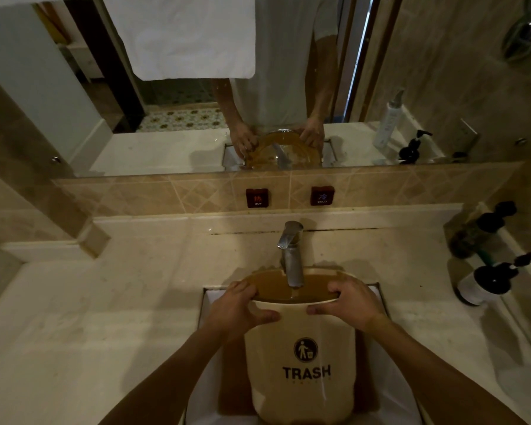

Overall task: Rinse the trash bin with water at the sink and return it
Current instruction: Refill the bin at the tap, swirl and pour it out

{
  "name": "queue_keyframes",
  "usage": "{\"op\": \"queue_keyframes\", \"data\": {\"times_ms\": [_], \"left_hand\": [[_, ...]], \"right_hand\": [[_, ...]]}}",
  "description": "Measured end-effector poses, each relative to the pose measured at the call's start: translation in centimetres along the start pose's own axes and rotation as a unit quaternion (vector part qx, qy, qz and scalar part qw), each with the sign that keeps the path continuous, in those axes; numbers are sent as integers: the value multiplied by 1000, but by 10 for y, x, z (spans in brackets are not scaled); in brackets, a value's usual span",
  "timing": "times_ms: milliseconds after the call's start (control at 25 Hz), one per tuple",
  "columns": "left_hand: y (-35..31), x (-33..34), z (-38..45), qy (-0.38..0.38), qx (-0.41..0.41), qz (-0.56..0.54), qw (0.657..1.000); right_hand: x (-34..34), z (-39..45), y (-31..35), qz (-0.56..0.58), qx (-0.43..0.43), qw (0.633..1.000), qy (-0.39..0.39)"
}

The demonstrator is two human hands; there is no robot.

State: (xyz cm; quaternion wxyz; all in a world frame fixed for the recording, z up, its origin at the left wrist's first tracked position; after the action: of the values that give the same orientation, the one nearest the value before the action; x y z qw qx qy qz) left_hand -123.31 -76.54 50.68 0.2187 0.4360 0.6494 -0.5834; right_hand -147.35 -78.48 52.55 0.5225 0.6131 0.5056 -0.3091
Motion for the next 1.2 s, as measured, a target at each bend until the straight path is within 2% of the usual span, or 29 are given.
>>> {"op": "queue_keyframes", "data": {"times_ms": [1200], "left_hand": [[-3,0,-2,18,-9,-11,1000]], "right_hand": [[-1,-1,1,4,1,1000,-1]]}}
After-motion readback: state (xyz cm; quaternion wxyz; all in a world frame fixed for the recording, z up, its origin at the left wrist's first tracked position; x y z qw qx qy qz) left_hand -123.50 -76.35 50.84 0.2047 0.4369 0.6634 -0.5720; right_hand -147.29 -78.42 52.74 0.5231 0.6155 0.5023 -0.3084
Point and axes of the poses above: each hand's wrist, its own z-axis towards the middle knuckle, its own x-axis out of the palm, y = z × x, the point moved 8 cm from there along z, towards the middle knuckle, and after that the axes turned 9 degrees about -z, right-handed, at the moved point
